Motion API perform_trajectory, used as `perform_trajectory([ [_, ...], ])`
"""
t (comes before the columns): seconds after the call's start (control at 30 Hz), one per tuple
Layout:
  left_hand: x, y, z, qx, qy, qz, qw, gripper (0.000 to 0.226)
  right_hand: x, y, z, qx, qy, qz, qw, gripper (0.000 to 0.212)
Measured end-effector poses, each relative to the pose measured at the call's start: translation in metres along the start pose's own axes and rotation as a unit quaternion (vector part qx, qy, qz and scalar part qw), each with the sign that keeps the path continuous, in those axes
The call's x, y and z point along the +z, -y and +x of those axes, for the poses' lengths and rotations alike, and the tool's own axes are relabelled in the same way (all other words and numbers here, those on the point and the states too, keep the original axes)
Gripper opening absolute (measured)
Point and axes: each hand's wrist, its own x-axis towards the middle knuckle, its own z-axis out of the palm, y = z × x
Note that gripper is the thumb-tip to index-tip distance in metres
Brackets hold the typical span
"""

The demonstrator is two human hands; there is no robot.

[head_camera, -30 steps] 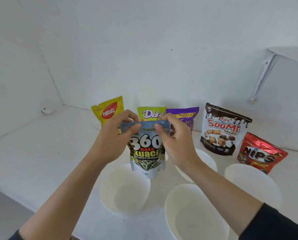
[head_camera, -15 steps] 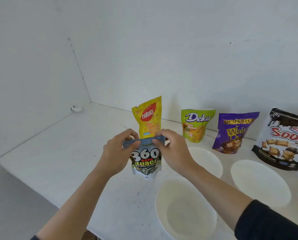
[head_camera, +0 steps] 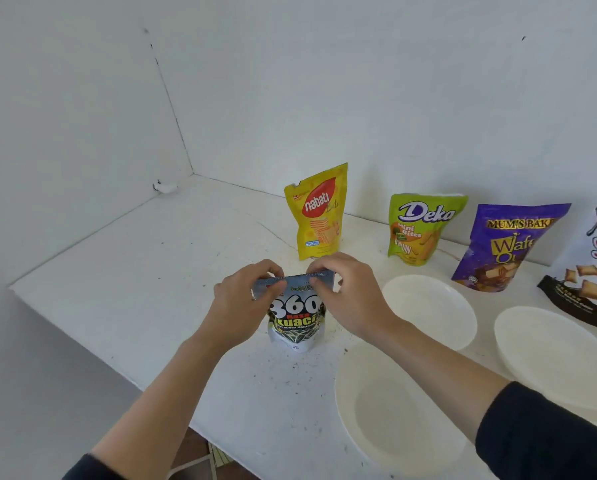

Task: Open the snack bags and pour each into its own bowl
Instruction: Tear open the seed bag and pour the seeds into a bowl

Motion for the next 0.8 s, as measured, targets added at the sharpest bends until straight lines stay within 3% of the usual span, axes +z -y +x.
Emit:
perform_trajectory([
  [0.33,-0.010,0.003,0.005,-0.006,0.064,-0.053,0.997,0.008,0.008,0.008,-0.009,-0.108,0.002,-0.055,0.993,0.020],
  [0.8,-0.039,0.005,0.007,-0.173,0.166,-0.199,0.950,0.025,0.025,0.008,-0.007,-0.115,-0.024,-0.084,0.989,0.018],
])
